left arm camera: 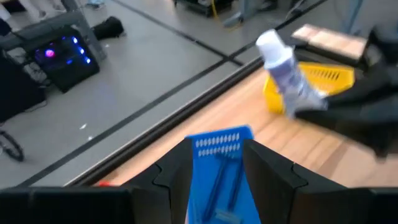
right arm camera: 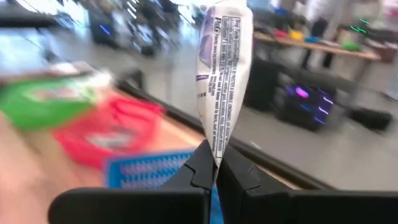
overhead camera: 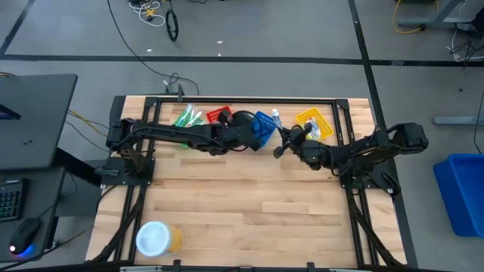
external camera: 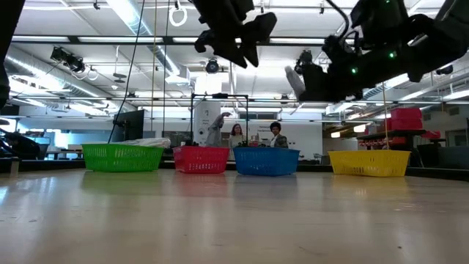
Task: Pick & Place Travel size toiletries
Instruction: Put the toothpaste into the yellow basket
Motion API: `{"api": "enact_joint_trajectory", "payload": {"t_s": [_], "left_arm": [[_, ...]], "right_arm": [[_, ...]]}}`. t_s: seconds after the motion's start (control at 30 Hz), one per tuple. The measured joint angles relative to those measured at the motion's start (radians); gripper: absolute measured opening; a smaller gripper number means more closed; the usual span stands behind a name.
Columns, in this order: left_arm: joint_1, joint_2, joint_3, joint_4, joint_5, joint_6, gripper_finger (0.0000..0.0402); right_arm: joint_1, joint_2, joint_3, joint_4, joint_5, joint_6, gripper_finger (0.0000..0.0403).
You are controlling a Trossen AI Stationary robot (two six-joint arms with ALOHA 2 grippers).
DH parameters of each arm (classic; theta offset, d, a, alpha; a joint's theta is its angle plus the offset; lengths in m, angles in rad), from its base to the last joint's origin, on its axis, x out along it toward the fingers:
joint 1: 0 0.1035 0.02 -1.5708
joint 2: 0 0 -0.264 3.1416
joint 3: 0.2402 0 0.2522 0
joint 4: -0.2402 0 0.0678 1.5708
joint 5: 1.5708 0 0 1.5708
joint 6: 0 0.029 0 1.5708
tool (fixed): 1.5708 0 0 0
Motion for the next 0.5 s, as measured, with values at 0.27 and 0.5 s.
{"api": "enact_joint_trajectory", "payload": {"t_s": [0.27,0.5], "left_arm": [[0.004,0.000,0.000,-0.128,0.041,-0.038,0.0149],[0.004,0.000,0.000,-0.146,0.041,-0.027,0.0149]], "right_arm": [[-0.069,-0.165,0.004,-0.583,0.030,0.323,0.0014],[-0.182,-0.383,0.043,-1.052,-0.038,0.560,0.0014]]}}
